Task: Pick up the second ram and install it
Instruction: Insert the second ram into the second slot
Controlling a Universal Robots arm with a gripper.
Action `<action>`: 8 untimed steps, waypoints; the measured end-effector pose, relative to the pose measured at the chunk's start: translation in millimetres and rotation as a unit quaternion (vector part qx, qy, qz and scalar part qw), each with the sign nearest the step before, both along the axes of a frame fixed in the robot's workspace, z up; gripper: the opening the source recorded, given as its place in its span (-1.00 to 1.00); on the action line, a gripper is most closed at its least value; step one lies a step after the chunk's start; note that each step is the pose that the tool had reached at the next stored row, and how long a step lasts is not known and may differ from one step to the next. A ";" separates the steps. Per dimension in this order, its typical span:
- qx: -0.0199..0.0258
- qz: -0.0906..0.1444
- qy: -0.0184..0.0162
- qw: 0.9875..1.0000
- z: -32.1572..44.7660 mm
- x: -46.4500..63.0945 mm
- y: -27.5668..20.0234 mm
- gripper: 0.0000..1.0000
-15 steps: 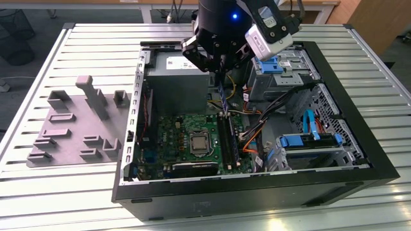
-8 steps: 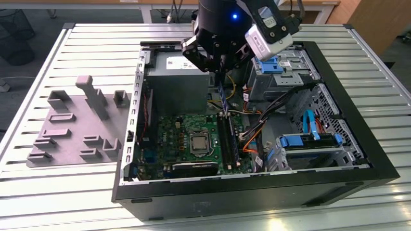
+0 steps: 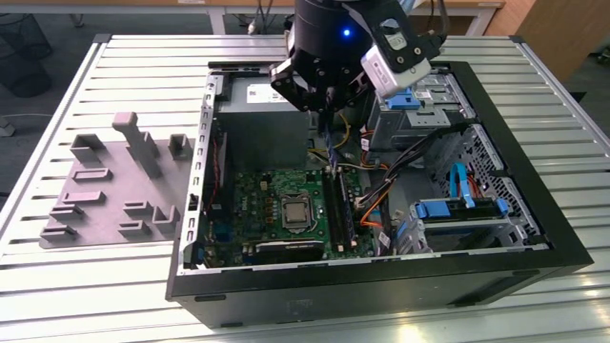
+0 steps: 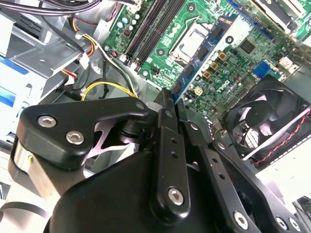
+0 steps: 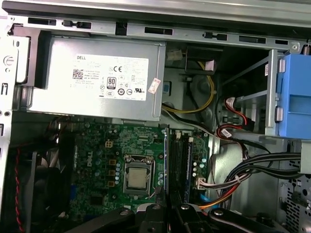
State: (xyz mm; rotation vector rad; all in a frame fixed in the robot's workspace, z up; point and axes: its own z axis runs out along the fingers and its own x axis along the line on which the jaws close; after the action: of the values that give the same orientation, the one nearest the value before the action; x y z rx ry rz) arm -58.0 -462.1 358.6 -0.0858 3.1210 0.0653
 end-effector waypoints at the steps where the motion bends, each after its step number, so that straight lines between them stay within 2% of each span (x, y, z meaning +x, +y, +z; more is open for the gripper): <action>1: 0.000 0.000 0.000 1.000 -1.0 0.0 -0.3 -0.72; 8: 0.000 -0.004 0.000 1.000 -7.0 1.5 -3.5 -0.72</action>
State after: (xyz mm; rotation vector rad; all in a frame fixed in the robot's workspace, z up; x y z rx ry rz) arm -56.5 -465.6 351.6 -0.0719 3.1212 0.0651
